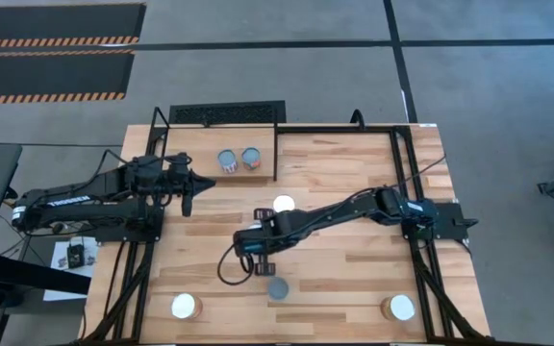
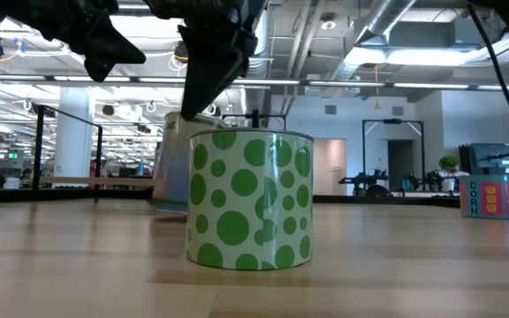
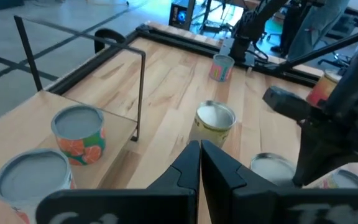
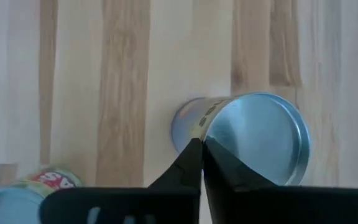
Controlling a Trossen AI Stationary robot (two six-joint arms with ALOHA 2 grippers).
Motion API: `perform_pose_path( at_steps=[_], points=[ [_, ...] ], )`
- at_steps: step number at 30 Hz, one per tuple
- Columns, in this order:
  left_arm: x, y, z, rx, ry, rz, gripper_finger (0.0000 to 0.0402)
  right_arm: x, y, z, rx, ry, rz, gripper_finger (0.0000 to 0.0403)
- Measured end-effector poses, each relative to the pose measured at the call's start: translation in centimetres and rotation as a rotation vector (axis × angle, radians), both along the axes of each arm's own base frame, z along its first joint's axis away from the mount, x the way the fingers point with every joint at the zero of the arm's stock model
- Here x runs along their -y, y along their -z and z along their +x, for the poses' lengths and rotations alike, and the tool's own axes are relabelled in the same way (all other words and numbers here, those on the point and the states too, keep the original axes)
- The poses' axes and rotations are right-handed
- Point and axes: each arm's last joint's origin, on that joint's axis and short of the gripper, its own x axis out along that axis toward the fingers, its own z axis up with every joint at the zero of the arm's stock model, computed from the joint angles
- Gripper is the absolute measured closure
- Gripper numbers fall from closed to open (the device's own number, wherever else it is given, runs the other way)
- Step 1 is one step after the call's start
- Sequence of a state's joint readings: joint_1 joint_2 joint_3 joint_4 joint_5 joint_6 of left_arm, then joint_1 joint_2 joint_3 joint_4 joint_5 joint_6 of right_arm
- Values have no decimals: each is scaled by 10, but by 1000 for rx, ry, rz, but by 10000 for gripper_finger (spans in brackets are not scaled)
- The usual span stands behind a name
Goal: Pick and place cans onto a shelf
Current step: Put the top large canned peaches on the shelf
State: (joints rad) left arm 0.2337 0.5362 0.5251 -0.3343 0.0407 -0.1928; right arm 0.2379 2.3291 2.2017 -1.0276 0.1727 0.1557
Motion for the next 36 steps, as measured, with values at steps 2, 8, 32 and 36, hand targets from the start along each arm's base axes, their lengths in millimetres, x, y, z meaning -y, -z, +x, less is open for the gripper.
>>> perform_pose_path(
  at_steps=[2, 8, 32, 36],
  points=[
    [0, 1, 0, -8, 4, -3, 401, 2, 0, 1, 1, 4, 3, 354],
    [0, 3, -1, -34, 4, -9, 401, 3, -1, 2, 18, 10, -4, 289],
    [2, 1, 0, 0, 46, -49, 401, 62, -116, -63, 77, 54, -74, 389],
    [3, 0, 0, 3, 81, -48, 401, 68, -114, -69, 82, 66, -107, 388]
  ],
)
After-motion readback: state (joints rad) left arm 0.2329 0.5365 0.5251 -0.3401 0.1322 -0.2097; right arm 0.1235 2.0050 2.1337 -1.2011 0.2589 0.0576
